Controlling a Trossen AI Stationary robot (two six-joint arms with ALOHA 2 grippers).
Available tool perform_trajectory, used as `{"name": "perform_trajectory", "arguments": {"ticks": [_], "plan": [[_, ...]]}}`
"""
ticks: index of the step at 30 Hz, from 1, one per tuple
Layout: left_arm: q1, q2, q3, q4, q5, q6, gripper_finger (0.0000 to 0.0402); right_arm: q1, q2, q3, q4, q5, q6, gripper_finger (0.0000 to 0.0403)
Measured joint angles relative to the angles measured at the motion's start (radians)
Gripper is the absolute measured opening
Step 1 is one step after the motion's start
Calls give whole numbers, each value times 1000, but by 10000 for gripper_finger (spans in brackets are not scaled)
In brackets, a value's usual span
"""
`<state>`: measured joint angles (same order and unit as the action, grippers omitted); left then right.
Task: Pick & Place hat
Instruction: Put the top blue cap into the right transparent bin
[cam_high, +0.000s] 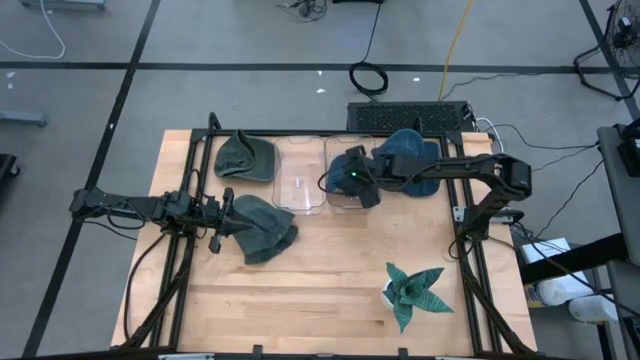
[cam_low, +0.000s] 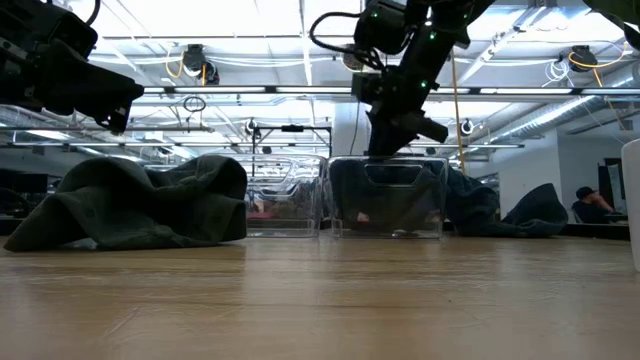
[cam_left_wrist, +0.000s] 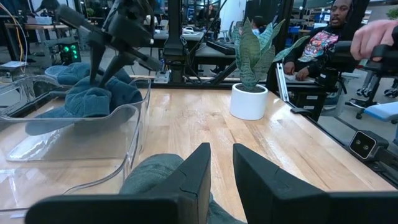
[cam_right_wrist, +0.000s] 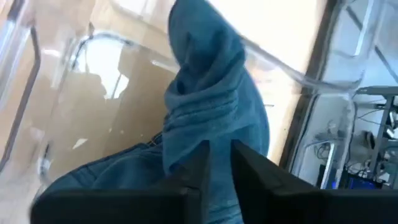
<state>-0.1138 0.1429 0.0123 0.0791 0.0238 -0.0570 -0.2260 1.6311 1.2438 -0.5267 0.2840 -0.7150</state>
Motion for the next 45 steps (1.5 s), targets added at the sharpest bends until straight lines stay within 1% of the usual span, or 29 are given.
{"name": "perform_trajectory", "arguments": {"ticks": [3, 8, 10, 13, 15, 19, 22, 25, 30, 34, 45], "plan": [[0, 0, 0, 0, 0, 0, 77, -1, -28, -1, 11, 18, 53, 91], [0, 0, 0, 0, 0, 0, 77, 13, -88, 0, 26, 158, 169, 136], [0, 0, 0, 0, 0, 0, 77, 20, -123, 0, -5, 189, 207, 148], [0, 0, 0, 0, 0, 0, 77, 30, -168, 4, -30, 198, 261, 160], [0, 0, 0, 0, 0, 0, 77, 32, -194, 5, -95, 198, 311, 165], [0, 0, 0, 0, 0, 0, 77, 29, -245, 42, -224, 187, 428, 169], [0, 0, 0, 0, 0, 0, 77, 17, -276, 65, -302, 181, 483, 169], [0, 0, 0, 0, 0, 0, 77, -7, -294, 86, -368, 127, 528, 169], [0, 0, 0, 0, 0, 0, 77, -63, -303, 123, -468, -1, 608, 170], [0, 0, 0, 0, 0, 0, 77, -102, -303, 131, -495, -24, 635, 169], [0, 0, 0, 0, 0, 0, 77, -173, -311, 132, -496, -24, 723, 169]]}}
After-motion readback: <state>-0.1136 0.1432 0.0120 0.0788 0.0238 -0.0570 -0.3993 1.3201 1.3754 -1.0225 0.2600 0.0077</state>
